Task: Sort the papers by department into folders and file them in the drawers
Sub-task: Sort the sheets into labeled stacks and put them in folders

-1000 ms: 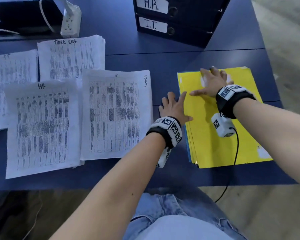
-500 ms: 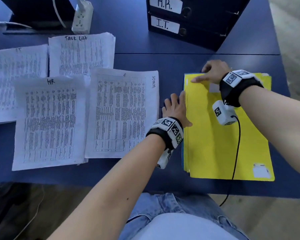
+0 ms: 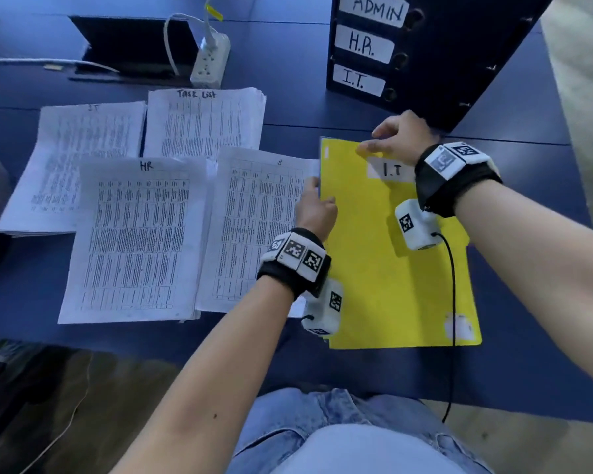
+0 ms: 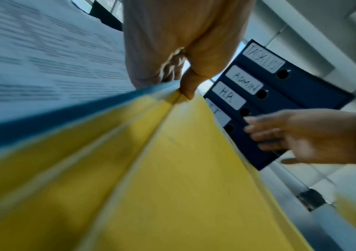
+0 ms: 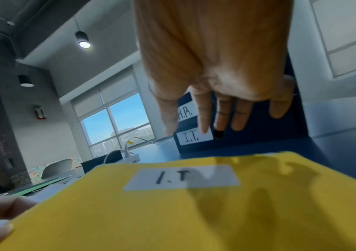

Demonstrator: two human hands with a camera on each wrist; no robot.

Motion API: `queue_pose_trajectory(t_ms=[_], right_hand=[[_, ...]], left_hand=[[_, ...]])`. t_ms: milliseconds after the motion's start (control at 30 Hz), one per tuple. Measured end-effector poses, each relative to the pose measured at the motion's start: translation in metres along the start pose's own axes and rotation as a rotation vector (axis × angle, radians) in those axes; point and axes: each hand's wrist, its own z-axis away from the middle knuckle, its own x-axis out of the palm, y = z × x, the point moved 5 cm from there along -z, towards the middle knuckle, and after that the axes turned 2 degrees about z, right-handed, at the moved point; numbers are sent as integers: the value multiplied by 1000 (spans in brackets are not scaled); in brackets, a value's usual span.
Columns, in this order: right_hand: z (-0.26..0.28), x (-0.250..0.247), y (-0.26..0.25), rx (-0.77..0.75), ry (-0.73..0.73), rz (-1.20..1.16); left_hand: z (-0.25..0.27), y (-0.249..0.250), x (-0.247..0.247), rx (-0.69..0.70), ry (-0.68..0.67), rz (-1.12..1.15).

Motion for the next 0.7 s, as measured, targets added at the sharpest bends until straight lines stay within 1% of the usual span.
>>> queue_pose_trajectory(t_ms=[67, 167, 233, 267, 333, 400, 533, 633, 700], right_hand=[[3, 6, 11, 84, 67, 50], [20, 13, 46, 354, 101, 94], [37, 21, 70, 517, 81, 57], [45, 25, 78, 560, 64, 49], [57, 34, 89, 572, 33, 25], [63, 40, 93, 546, 25, 3], [76, 41, 99, 545, 66, -54], [85, 36, 106, 567, 99, -159], [90, 34, 109, 586, 101, -184]], left_hand=[[-7, -11, -21, -32, 90, -24], [-12, -27, -41, -84, 157, -61], [-14, -33, -45, -110, 143, -85], [-13, -33, -43, -115, 112, -112], [-7, -31, -35, -125, 34, -208], [1, -30, -26, -153, -16, -307], [12, -31, -11, -154, -61, -505], [17, -31, -3, -108, -60, -554], [19, -30, 0, -89, -62, -557]])
